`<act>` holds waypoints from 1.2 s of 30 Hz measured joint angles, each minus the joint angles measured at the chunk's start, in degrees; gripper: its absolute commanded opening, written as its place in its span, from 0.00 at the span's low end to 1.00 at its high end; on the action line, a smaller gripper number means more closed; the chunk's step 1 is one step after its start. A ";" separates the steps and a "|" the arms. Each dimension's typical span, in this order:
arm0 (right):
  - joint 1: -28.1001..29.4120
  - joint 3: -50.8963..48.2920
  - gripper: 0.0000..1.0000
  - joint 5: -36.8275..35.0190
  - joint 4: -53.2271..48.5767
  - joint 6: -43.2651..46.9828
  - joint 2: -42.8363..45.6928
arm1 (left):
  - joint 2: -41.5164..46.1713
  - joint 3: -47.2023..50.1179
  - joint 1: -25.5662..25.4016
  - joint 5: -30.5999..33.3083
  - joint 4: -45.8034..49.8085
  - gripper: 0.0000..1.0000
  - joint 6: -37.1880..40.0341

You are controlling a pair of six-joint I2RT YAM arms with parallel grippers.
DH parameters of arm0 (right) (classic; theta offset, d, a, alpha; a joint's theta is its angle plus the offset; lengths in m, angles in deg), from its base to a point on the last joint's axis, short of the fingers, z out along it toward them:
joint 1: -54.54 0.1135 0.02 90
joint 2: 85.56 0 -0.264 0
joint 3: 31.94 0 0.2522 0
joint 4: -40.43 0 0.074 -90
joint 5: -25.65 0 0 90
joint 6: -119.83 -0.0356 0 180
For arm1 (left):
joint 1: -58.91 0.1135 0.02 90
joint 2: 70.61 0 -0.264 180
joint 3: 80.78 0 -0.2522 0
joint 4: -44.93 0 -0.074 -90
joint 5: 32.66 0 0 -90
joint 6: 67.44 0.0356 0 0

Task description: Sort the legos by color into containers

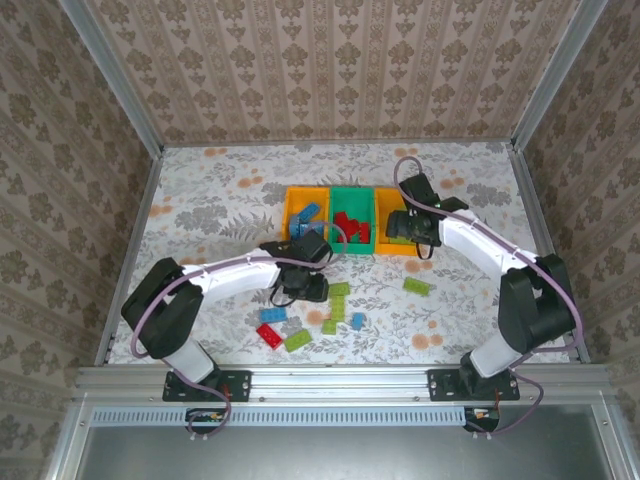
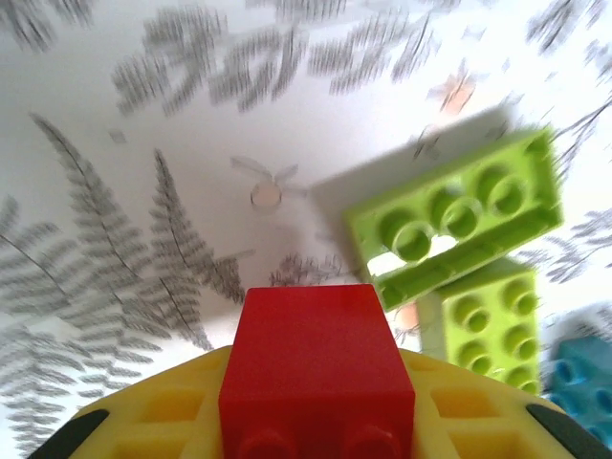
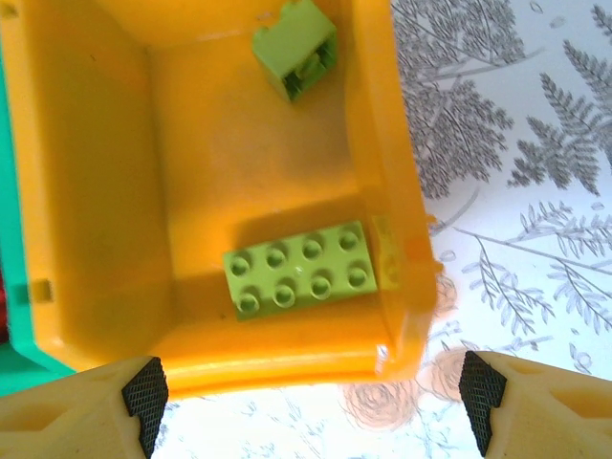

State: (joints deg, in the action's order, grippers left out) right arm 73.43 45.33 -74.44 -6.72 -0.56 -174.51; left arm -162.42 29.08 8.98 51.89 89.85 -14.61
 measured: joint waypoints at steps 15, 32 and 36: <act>2.71 -18.95 0.86 1.62 1.16 -8.26 13.88 | -15.80 -36.39 9.92 -5.77 1.84 0.31 13.20; 5.70 -21.99 0.94 3.04 4.44 -16.87 7.52 | -28.30 -44.65 11.78 -11.96 1.79 0.49 14.73; 5.81 -21.99 0.94 3.02 4.48 -17.57 5.75 | -28.30 -44.63 11.78 -12.17 1.53 0.55 14.93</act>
State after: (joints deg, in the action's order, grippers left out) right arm 79.25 23.34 -71.43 -2.24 -18.14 -168.76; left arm -190.72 -15.55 20.76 39.71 91.38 0.32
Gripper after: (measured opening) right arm 0.943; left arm 0.530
